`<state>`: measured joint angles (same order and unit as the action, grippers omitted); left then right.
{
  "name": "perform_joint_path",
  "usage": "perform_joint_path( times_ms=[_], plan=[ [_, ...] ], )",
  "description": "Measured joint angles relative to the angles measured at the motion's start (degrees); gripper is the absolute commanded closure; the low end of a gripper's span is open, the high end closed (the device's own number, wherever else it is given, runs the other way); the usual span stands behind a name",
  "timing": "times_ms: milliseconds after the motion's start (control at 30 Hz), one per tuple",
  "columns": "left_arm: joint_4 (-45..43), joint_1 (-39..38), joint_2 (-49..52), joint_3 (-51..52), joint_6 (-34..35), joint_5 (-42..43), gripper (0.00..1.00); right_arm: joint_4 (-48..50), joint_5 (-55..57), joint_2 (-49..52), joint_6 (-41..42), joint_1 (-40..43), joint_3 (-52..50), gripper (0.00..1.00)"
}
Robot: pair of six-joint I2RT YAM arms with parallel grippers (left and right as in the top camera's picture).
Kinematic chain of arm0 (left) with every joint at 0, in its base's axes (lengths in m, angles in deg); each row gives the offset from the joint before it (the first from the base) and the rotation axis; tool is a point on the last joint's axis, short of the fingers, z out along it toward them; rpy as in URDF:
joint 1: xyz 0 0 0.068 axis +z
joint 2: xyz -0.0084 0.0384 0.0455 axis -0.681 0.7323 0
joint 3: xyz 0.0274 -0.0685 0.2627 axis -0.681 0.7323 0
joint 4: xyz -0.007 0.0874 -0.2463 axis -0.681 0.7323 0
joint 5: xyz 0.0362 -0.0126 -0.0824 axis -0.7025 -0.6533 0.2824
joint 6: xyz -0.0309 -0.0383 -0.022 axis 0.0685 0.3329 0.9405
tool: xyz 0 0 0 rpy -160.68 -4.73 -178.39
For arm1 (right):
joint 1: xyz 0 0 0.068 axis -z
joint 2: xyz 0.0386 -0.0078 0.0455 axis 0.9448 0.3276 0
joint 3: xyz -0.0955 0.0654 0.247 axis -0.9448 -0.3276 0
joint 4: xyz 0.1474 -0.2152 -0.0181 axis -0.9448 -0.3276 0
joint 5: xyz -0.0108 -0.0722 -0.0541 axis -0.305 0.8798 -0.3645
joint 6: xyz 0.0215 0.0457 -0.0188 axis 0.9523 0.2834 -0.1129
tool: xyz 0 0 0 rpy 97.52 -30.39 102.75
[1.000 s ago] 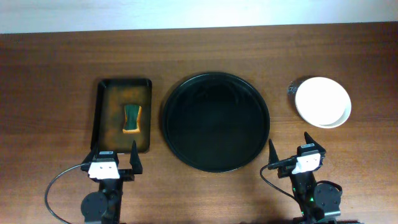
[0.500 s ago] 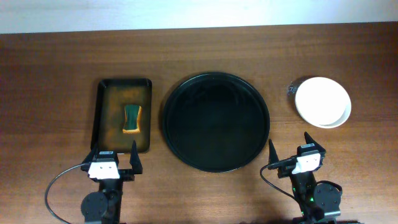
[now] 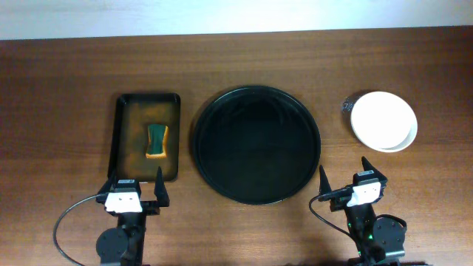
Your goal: Clean dirty plates on tray and stack at the side
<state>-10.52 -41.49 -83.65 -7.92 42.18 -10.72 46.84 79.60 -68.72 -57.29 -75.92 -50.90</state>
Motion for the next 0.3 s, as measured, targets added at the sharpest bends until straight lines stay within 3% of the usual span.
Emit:
perform_joint_path(
  times_ms=[300],
  plan=[
    [0.00,0.00,0.00,0.00,0.00,0.00,0.01,0.00,0.00,0.00,0.02,0.00,0.00,0.01]
  ],
)
